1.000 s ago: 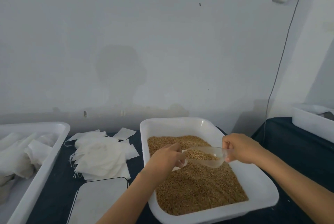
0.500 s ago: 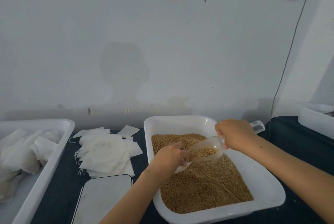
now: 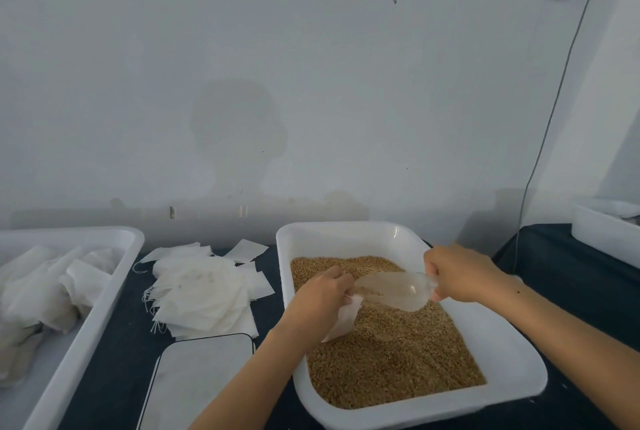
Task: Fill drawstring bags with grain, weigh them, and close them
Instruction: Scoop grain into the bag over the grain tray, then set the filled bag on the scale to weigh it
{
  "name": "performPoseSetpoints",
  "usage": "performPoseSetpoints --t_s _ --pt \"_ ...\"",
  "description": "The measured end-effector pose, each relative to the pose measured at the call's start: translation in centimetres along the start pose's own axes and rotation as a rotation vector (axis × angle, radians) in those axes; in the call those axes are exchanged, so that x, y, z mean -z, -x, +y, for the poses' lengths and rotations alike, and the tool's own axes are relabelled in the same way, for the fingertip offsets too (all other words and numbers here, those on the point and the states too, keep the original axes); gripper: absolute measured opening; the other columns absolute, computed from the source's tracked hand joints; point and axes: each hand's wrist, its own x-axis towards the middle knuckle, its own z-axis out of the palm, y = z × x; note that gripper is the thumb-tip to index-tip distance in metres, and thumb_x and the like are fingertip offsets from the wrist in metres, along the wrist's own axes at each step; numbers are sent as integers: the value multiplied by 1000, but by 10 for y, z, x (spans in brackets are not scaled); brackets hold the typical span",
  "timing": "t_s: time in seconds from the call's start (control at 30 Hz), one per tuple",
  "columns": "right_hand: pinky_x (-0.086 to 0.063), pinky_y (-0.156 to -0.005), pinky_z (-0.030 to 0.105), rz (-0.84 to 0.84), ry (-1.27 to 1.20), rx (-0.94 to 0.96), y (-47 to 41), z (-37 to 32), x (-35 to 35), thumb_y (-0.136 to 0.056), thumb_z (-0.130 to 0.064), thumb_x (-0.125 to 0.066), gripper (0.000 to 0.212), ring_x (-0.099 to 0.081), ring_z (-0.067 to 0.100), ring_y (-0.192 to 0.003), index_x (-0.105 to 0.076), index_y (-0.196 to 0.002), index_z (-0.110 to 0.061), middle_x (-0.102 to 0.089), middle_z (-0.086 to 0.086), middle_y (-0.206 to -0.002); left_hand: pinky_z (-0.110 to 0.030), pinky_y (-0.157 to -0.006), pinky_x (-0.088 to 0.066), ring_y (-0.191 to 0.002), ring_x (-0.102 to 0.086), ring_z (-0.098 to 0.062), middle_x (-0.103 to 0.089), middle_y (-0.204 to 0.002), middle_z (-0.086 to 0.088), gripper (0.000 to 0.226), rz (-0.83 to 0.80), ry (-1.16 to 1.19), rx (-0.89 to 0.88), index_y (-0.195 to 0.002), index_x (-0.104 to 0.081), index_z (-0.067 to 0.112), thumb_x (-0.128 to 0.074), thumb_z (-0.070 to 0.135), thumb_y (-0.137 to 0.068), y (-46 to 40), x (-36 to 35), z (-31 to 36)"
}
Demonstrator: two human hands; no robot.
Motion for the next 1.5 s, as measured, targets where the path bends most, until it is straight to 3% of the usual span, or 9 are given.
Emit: performPoseSetpoints --t_s 0.13,0.4,0.57,0.7,0.87,0.93,1.17,1.37,1.5 --pt "-42 -55 19 -117 -268 -30 -1 6 -23 -90 -19 -62 28 -50 9 -61 -44 -69 -17 -53 -2 -72 -27 -71 -43 -79 -51 -16 -54 -93 -1 8 64 94 140 -94 -47 12 -42 7 -97 2 2 3" --pt "-32 -48 14 -33 -275 -75 -15 -20 -83 -96 -7 -46 13 -51 8 -67 -53 -86 -12 -52 -4 -79 -12 -51 -29 -61 -34 -7 -40 -69 7 27 148 637 369 -75 -37 20 -39 7 -98 -2 21 1" --pt "-48 -84 25 -17 -209 -102 -13 -39 -99 -95 -12 -47 28 -56 18 -104 -51 -123 -8 -54 8 -124 -7 -53 -36 -57 -42 3 -46 -66 14 21 248 937 319 -77 -42 10 -43 9 -99 1 42 7" --pt "-39 -104 37 57 -152 -42 -9 -47 -84 -96 -19 -47 39 -41 24 -125 -41 -133 -10 -41 9 -138 -13 -55 -38 -59 -43 -2 -46 -65 12 21 337 1077 262 -77 -44 10 -46 15 -97 5 64 13" --pt "-52 -75 20 86 -1458 348 13 -80 -39 -84 -49 -47 39 -66 11 -96 -63 -106 -22 -71 -4 -100 -19 -58 -35 -64 -42 -7 -47 -68 5 14 427 1237 229 -72 -48 15 -52 23 -83 20 82 17" --pt "-55 -69 22 85 -1601 464 17 -97 -30 -85 -42 -54 36 -69 15 -89 -65 -105 -14 -72 0 -94 -22 -61 -37 -67 -45 -10 -50 -70 4 11 445 1298 234 -73 -51 16 -52 23 -82 29 85 17" --pt "-30 -48 19 762 -842 491 25 -158 -23 -90 -11 -57 32 -41 6 -52 -46 -60 -15 -45 -8 -58 -33 -74 -45 -76 -56 -17 -60 -79 -1 13 587 968 323 -86 -57 11 -52 18 -96 80 98 -9" --pt "-30 -49 20 619 -942 412 19 -212 -38 -92 -19 -58 26 -43 4 -53 -61 -69 -8 -53 -6 -60 -35 -67 -46 -70 -54 -17 -58 -77 -12 14 665 754 406 -88 -56 18 -47 12 -97 129 103 -37" --pt "-29 -52 22 449 -1065 339 16 -242 -60 -93 -19 -57 30 -47 11 -59 -58 -69 -1 -57 6 -65 -27 -57 -38 -57 -45 -7 -52 -63 7 14 634 570 481 -87 -56 25 -51 15 -95 146 96 -55"
